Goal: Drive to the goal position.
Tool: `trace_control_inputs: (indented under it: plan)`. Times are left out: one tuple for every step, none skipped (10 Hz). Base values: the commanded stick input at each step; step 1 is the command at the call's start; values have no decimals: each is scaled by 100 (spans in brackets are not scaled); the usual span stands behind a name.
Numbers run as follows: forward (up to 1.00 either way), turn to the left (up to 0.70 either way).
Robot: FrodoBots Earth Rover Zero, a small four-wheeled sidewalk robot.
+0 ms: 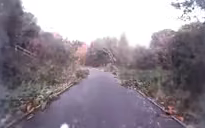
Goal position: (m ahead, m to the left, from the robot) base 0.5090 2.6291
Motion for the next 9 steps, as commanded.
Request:
trace_control_inputs:
  plan:
    - [70, 0]
    - [70, 7]
    - [70, 18]
    - [70, 27]
    - [70, 0]
    - [70, 0]
    - [70, 0]
    - [70, 0]
    - [70, 0]
